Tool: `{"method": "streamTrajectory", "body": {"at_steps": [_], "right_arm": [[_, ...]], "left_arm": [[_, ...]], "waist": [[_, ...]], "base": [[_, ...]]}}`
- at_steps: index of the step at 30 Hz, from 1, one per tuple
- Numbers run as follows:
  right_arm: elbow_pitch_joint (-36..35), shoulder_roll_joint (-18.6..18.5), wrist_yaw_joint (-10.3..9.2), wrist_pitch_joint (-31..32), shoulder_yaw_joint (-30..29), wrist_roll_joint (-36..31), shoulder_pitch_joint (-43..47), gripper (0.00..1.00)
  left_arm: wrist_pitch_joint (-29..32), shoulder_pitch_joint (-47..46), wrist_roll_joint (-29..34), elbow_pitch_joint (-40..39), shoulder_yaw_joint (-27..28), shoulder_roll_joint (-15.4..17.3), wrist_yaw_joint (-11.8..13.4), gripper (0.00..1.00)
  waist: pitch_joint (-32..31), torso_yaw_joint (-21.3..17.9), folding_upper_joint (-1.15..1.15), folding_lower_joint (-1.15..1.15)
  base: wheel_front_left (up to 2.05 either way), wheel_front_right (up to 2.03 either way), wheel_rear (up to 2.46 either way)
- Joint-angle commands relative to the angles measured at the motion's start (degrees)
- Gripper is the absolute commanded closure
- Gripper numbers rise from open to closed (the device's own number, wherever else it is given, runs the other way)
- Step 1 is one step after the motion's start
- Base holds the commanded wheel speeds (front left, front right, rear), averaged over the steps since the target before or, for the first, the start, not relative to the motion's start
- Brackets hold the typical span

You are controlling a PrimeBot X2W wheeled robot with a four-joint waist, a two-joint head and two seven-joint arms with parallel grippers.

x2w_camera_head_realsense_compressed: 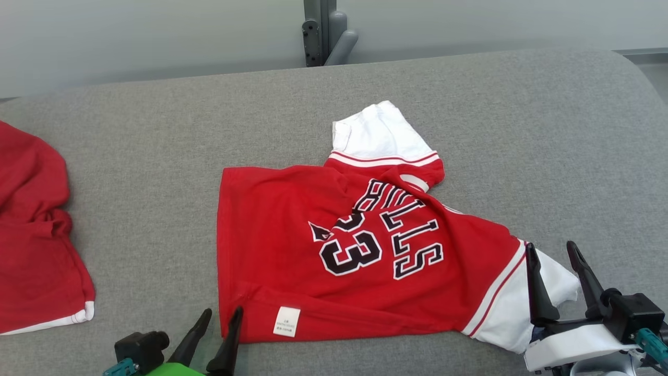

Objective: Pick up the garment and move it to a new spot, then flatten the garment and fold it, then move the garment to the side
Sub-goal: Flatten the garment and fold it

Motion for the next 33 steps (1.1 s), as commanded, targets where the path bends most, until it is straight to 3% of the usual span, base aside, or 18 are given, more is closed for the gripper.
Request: {"method": "streamTrajectory", "body": {"at_steps": [1,8,14,25,26,27,28,29,33], "right_arm": [[-0.38,-0.16,0.0,-0.18,-0.49,-0.54,0.94,0.0],[-1.25,-0.16,0.0,-0.18,-2.25,-0.59,2.63,0.0],[-1.01,-0.17,0.0,-0.18,-1.47,-0.91,1.82,0.0],[-0.1,-0.17,0.0,-0.18,0.55,0.66,0.61,0.0],[-0.06,-0.17,0.0,-0.18,0.53,0.77,0.76,0.0],[-0.05,-0.17,0.0,-0.18,0.53,0.85,0.87,0.0],[-0.06,-0.17,0.0,-0.18,0.5,0.98,1.0,0.0],[-0.07,-0.17,0.0,-0.18,0.42,1.07,1.15,0.0],[-0.22,-0.17,0.0,-0.18,-0.02,1.2,1.59,0.0]], "left_arm": [[-0.15,1.61,0.9,0.1,1.8,-0.63,-0.37,0.0],[-0.14,6.31,5.57,-2.21,8.77,-4.33,-2.53,0.0],[0.49,1.66,9.28,-0.08,5.96,-4.36,-3.89,0.0],[11.36,-7.24,10.11,7.27,2.68,-3.42,-3.59,0.0],[11.72,-7.2,10.08,7.25,2.47,-3.27,-3.64,0.1],[11.7,-7.16,10.13,7.06,2.45,-3.13,-3.73,0.49],[11.57,-6.95,10.11,6.9,2.4,-3.03,-3.75,0.8],[11.43,-6.55,10.04,6.61,2.27,-2.95,-3.83,1.0],[10.49,-5.07,10.24,4.0,1.83,-1.93,-4.19,1.0]], "waist": [[-0.5,-0.29,0.0,0.0],[-1.79,-0.18,0.0,0.0],[-1.35,0.33,0.0,0.0],[-1.04,-2.39,0.0,0.0],[-1.05,-2.53,0.0,0.0],[-1.07,-2.67,0.0,0.0],[-1.09,-2.75,0.0,0.0],[-1.11,-2.78,0.0,0.0],[-1.17,-2.46,0.0,0.0]], "base": [[0.0,0.0,0.0],[0.0,0.0,0.0],[0.0,0.0,0.0],[0.0,0.0,0.0],[0.0,0.0,0.0],[0.0,0.0,0.0],[0.0,0.0,0.0],[0.0,0.0,0.0],[0.0,0.0,0.0]]}}
